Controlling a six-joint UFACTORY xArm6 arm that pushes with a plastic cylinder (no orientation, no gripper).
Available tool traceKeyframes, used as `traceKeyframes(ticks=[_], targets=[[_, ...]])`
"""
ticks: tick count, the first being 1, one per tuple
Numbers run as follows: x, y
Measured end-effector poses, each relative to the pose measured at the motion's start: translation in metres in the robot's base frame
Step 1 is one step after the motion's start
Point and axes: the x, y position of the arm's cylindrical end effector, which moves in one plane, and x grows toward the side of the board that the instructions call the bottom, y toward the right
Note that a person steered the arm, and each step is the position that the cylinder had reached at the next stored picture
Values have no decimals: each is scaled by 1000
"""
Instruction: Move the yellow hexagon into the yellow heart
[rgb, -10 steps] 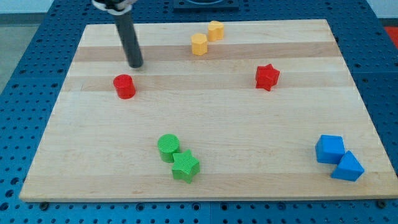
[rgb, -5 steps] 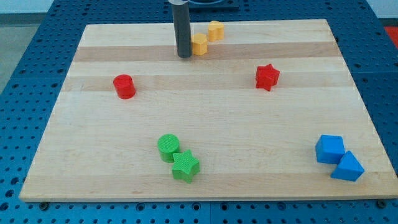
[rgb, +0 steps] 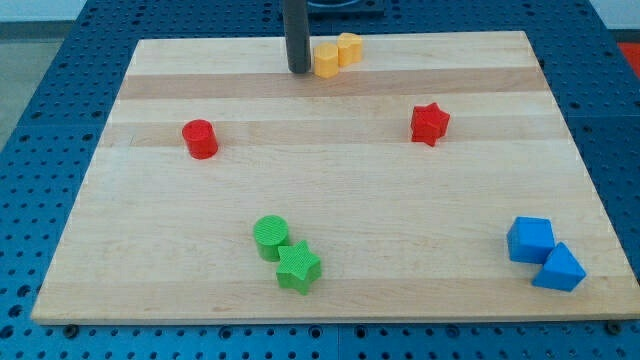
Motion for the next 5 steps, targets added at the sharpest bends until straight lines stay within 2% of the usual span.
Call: traceKeyframes(ticks=[1,2,5], targets=[[15,4],[7,25],[-4,30]])
